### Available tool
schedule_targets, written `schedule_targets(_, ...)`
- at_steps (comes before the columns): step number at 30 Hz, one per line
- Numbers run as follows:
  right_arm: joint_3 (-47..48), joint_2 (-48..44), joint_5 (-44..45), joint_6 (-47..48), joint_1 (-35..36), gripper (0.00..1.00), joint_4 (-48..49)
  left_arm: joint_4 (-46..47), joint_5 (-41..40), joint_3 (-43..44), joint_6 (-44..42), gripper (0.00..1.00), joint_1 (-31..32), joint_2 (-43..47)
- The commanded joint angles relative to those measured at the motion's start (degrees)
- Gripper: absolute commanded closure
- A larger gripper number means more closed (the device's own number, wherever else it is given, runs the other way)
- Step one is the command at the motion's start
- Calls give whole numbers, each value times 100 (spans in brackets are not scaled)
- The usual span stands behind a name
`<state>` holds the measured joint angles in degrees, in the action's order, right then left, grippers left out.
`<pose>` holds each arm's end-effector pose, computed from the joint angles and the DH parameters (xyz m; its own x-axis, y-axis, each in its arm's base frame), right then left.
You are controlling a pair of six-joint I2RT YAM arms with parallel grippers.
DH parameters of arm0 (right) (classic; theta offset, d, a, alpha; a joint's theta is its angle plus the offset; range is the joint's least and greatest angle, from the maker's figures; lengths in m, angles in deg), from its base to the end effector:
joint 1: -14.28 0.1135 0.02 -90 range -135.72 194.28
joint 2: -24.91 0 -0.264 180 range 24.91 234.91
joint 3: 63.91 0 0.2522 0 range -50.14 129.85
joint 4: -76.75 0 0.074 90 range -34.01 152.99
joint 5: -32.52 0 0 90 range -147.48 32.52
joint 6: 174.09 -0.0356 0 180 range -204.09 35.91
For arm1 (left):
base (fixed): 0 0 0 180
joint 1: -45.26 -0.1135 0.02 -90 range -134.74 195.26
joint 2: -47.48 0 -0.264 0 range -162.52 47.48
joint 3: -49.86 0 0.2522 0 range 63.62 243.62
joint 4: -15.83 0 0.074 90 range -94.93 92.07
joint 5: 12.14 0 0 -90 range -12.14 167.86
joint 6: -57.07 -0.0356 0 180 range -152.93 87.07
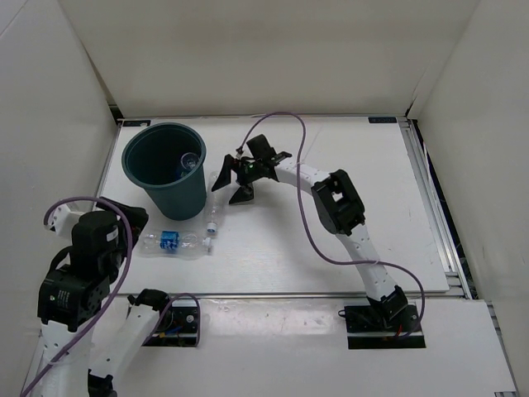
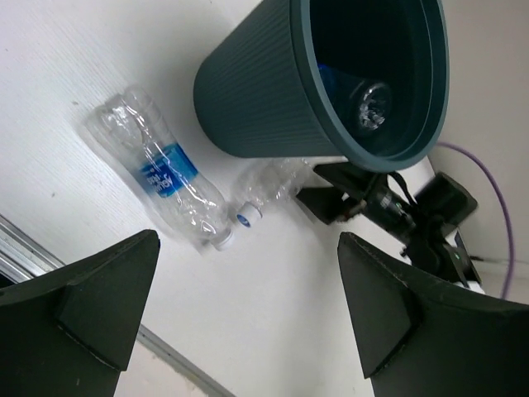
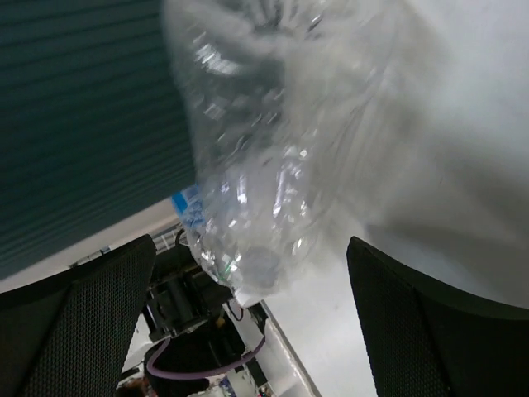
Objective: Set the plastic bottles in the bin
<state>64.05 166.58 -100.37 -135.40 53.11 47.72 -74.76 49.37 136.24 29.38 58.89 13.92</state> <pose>0.4098 0.3610 0.1495 -0.9930 -0.0651 -0.0986 -0.1179 0.4930 0.8620 0.0386 0.0081 0.3959 -0.1355 -0.7679 -0.6260 -0.6011 0.5660 -0.5642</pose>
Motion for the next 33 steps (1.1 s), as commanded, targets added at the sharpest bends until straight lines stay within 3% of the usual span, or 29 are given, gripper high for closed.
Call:
schedule_targets(1,428,395,-272,-379,63,0,480,-481,396,-37,-96,0,-27,16)
schedule_targets(4,683,729,-219,-537,63,0,560,-481,449,-37,-218,0,-27,16)
schedule_targets(7,947,967,-360,-590,63,9,560,-481,450,-37,-332,0,-27,-124)
schedule_targets(8,947,1029,-430,-591,63,18,560,-481,450,-37,-333,0,-27,-124)
schedule_targets(11,650,899,-430,-521,63,33,560,-481,450,-37,-333,0,-27,-124)
schedule_targets(12,509,820,-430,-468,63,43,560,-481,450,-37,-333,0,-27,-124)
schedule_targets(18,-1236,-609,-238,146,-208,73,481,-481,318,-563,280,0,-27,226)
schedule_targets(22,-2354,-2026,114,525,-568,75,367,-481,151,-1091,843,0,-27,640)
schedule_targets(25,-2542,-3116,430,578,-753,77,217,-481,98,-1522,1310,0,-27,886)
schedule_targets(29,-1605,-3752,1001,508,-693,81,156,-481,282,-2067,1863,0,-27,966)
schedule_targets(32,125,-3280,1476,613,-456,83,-11,-481,467,-2260,1917,0,-27,966)
schedule_targets(33,1182,-3068,1564,770,-299,83,-116,-481,528,-2261,1848,0,-27,887)
